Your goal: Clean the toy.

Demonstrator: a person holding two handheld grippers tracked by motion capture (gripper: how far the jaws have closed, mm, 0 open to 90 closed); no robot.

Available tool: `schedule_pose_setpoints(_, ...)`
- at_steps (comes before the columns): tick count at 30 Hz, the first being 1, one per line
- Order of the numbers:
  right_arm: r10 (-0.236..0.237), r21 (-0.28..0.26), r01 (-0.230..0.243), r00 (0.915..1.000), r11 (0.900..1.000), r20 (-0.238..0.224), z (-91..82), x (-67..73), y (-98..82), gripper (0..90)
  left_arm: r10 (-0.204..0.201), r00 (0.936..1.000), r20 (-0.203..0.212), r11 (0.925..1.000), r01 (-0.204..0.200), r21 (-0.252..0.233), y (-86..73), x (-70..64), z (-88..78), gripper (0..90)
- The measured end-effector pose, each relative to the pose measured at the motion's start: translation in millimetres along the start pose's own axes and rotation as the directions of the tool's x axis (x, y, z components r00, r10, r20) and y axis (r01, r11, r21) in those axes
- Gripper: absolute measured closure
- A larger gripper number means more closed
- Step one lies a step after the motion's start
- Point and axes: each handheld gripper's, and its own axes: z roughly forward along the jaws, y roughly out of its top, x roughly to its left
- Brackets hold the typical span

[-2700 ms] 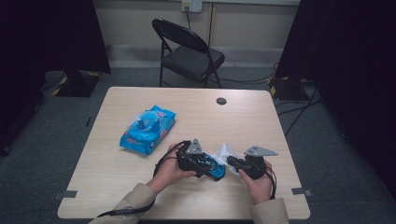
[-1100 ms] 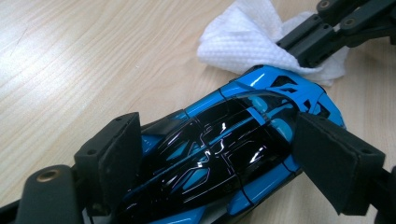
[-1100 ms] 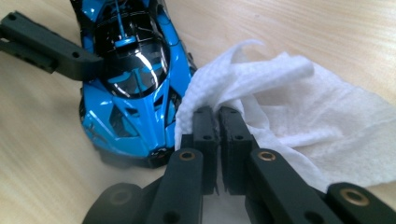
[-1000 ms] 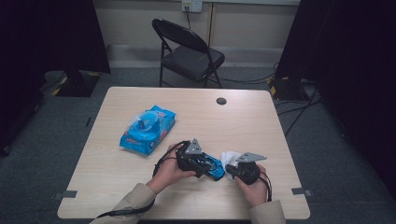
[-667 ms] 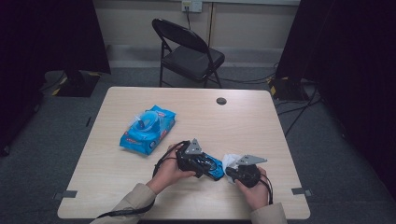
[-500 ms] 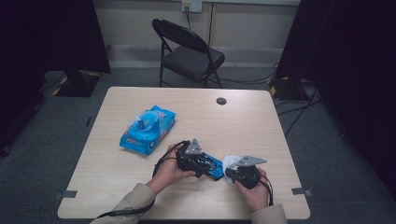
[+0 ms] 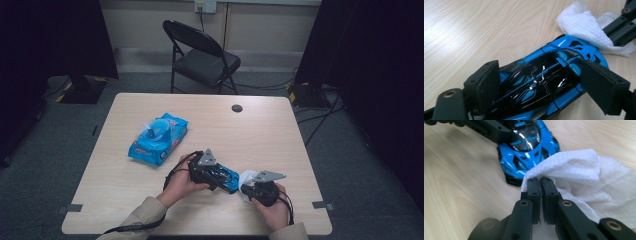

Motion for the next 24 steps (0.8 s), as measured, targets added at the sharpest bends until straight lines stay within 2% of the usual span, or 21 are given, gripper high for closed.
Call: schedule_pose_setpoints(24, -0.012, 0.012, 0.012, 0.9996, 1.000, -0.024, 1.6, 15.2, 0.4, 86.6, -0.001, 1.0000, -0.002, 1.0000, 0.001, -0.001, -0.3, 0.4, -0.3, 16.2)
